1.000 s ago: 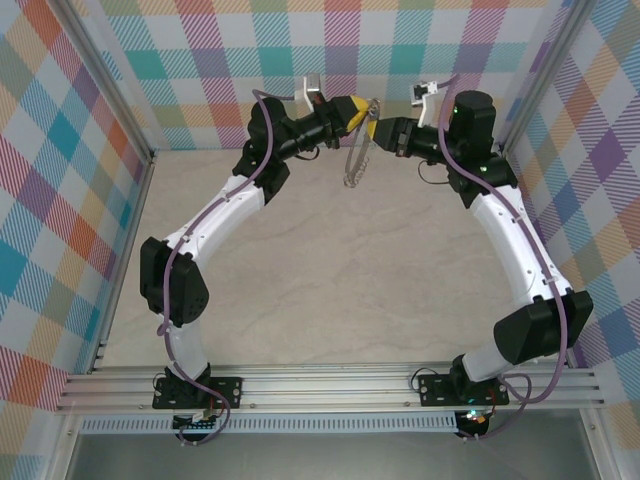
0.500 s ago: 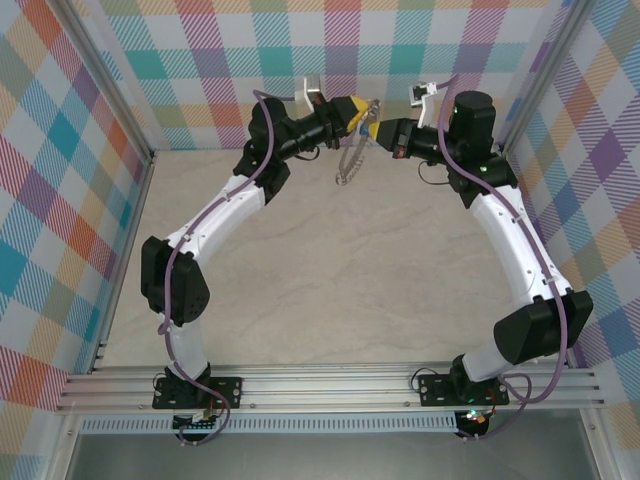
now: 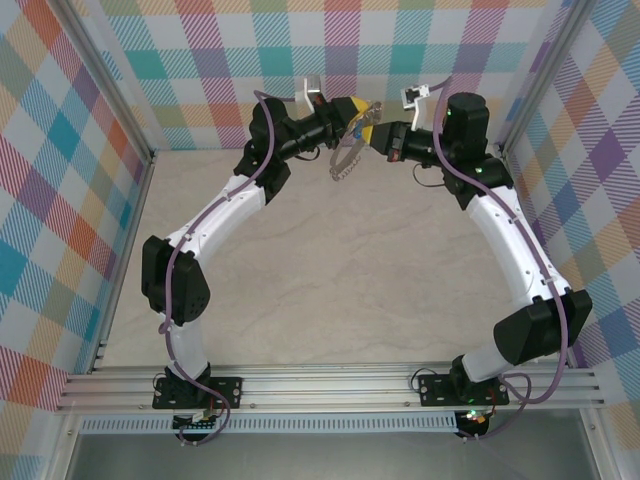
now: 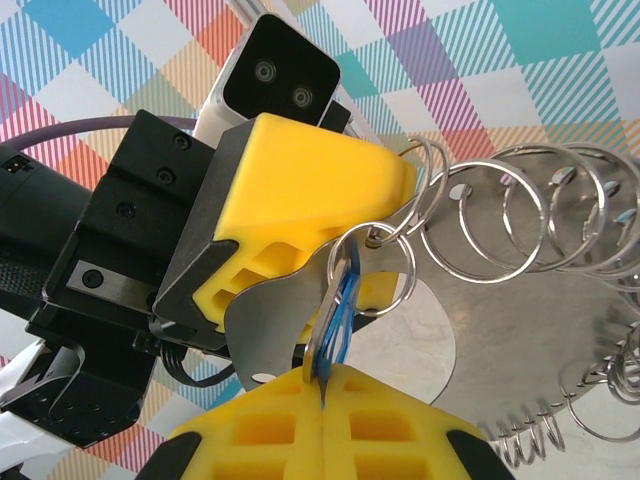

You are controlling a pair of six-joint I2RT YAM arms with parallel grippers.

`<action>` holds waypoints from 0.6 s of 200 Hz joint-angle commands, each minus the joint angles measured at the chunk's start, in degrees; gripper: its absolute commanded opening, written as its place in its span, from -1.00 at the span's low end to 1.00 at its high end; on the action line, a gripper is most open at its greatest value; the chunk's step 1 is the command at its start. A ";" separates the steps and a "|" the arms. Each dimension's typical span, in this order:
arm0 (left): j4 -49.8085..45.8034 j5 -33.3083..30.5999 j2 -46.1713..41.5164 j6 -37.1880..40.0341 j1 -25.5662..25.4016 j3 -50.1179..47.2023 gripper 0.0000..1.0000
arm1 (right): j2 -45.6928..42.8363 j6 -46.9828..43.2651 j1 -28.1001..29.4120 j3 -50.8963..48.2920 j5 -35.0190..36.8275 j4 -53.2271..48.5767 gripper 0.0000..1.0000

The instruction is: Put the keys on the keyring

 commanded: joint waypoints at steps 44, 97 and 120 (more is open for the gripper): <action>5.10 -0.12 0.31 -1.49 0.36 2.26 -1.00 | -0.32 0.17 1.57 -0.64 -1.69 -0.53 -1.00; 5.56 0.48 0.54 -1.49 0.45 1.97 -1.00 | -2.96 0.95 -0.87 -0.06 -2.79 -3.84 -0.07; 6.06 0.98 0.36 -1.32 0.54 1.27 -1.00 | -5.50 4.41 -3.90 -0.89 -4.48 -2.78 0.03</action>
